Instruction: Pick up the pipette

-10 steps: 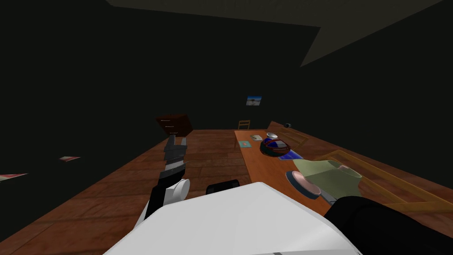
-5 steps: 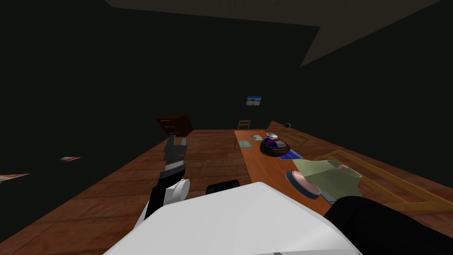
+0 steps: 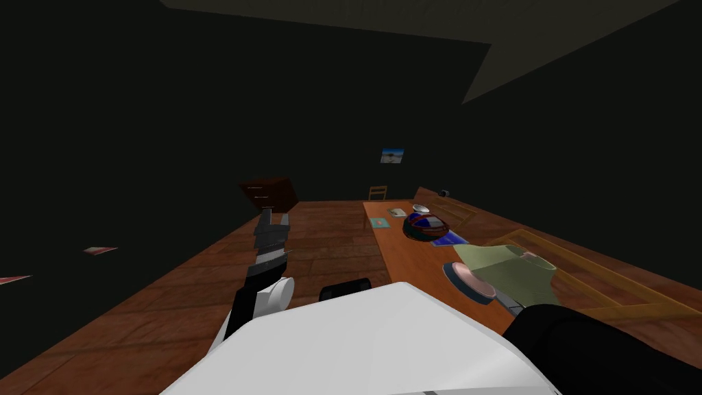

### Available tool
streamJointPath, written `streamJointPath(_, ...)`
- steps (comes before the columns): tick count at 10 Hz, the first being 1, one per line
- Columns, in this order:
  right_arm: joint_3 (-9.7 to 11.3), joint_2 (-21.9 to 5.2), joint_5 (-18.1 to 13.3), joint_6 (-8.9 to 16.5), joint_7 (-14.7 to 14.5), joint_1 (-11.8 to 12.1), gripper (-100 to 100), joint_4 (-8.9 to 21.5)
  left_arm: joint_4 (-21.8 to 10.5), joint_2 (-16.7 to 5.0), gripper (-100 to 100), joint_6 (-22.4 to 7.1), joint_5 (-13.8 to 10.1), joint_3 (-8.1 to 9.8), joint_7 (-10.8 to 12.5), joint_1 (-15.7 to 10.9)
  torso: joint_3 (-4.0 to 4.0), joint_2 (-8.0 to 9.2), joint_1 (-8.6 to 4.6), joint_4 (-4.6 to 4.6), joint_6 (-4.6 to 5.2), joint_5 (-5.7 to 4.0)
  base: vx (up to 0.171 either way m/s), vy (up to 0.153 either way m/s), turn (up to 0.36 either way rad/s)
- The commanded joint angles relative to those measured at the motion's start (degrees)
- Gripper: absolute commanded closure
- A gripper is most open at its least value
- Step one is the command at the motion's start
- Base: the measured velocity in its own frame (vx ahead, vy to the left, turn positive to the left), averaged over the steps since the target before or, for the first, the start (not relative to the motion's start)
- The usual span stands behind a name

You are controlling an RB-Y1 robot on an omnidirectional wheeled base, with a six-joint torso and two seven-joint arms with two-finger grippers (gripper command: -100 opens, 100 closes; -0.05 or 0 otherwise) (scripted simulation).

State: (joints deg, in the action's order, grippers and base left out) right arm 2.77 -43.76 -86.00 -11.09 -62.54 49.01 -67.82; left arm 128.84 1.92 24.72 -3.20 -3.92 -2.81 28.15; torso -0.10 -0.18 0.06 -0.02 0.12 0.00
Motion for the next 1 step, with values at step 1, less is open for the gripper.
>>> streamJointPath(1,0.0,0.0,0.0,0.0,0.0,0.0,0,0.0,0.0,0.0,0,0.0,0.0,0.00,0.0,0.0,0.00,0.00,0.00,0.00,0.00,0.00,0.000,0.000,0.000)
